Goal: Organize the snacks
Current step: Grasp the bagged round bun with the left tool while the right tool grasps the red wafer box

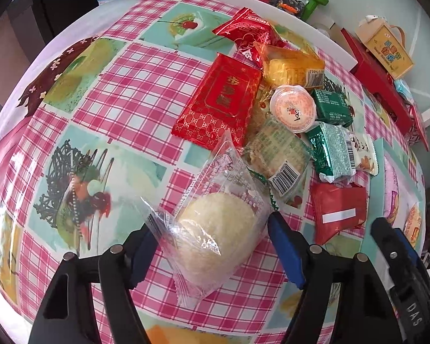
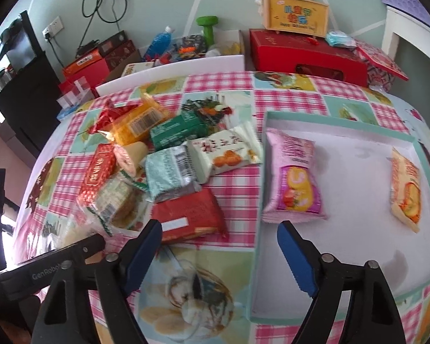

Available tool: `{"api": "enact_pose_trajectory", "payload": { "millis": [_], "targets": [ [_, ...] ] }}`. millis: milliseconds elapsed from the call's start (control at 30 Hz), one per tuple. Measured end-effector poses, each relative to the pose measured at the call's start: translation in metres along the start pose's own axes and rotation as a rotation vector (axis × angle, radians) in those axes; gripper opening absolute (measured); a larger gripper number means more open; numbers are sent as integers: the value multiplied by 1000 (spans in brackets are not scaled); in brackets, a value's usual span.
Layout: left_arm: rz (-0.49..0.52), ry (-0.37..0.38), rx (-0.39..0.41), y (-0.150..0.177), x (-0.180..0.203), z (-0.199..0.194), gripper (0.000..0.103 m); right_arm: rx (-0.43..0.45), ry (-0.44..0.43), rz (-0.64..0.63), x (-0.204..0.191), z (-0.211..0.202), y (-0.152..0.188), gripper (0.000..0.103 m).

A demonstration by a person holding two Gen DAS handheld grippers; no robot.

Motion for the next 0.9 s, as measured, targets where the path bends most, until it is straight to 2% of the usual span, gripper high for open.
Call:
{"api": "enact_pose_trajectory", "payload": {
  "millis": [133, 267, 600, 900],
  "targets": [
    [-19, 14, -5, 1, -3, 0, 76, 10, -33, -54, -18, 4, -1, 77],
    [-33, 25, -9, 2, -6, -2, 76, 6, -63, -97, -30, 13, -2, 76],
    [-39, 28, -13, 2, -7, -3, 76, -86, -49, -121, -30, 50, 9, 76],
    [-33, 14, -13, 1, -7, -1, 76, -82, -13, -163, -36, 58, 11, 76]
  ]
}}
Point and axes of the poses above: each gripper's, at about its wrist camera, not at the fingertips, and z roughly the way its jaws point, x to its right, y to its underside, the point moved 9 cm from there along z, roughly the way its jaws point, and after that the axes turned 2 degrees about z, right-handed, at the moved point
